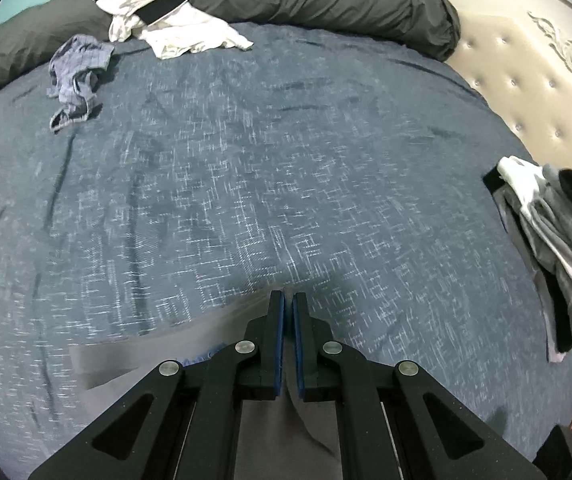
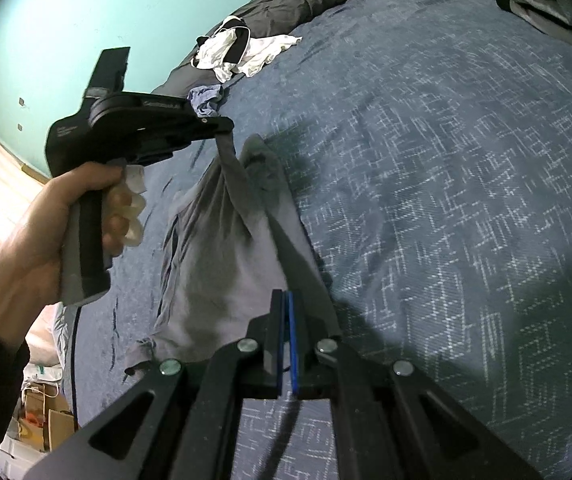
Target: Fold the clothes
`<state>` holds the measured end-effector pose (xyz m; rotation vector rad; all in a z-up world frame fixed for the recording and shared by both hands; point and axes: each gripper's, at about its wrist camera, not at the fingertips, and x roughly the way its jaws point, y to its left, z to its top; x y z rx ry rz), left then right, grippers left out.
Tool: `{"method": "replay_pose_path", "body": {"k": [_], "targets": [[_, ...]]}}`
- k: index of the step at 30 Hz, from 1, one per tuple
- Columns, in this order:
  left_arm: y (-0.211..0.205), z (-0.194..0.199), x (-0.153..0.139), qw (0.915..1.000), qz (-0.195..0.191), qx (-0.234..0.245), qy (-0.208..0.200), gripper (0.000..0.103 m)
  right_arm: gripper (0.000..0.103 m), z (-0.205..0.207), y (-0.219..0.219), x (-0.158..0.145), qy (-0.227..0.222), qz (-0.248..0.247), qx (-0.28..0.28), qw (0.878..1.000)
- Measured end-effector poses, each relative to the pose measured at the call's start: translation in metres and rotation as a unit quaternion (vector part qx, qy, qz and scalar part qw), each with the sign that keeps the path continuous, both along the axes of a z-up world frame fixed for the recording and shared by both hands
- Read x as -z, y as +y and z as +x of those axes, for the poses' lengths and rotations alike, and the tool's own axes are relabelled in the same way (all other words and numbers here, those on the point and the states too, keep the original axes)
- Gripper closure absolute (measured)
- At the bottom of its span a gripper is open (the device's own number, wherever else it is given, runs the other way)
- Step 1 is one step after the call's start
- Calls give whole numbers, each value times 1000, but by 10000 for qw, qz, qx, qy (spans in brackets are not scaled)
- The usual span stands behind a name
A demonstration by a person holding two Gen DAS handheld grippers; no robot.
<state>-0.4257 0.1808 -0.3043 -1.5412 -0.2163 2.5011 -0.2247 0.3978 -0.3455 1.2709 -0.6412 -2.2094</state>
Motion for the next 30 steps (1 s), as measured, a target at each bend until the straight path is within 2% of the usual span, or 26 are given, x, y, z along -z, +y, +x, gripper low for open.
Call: {"method": "replay_pose_path", "body": {"k": [3,4,5,6,7,8,13,17,22,30], "targets": [[-4,-4,9,9996,201,-134,-114,97,101,1,1,1,-16,34,9,10000],[-6,-5,11,9994,272,-172,-143,92,101,1,0,2,-31,43,5,10000],[-8,-6,10,9993,298,-184,-136,78,101,1,0,4,-52,52,-1,10000],[-10,-4,7,9993,327,-171,-92,67,101,1,-1,5,-73,62,2,10000],[-13,-3,2,9992,361,-154,-39,48,101,0,-1,6,-93,63,6,9999],[-15,-1,-2,9991,395,-136,13,40,101,0,-1,7,-109,63,12,9999],[-35,14,-28,9986,472,49,225,40,101,1,1,7,-116,58,30,9999],[-72,38,-38,9978,598,-16,280,40,101,2,3,7,-134,37,46,9999],[-113,65,-24,9989,410,-193,129,40,101,3,2,7,-138,45,71,9999],[-143,74,-3,9974,533,-479,25,40,101,2,10,7,-143,58,195,9997]]}}
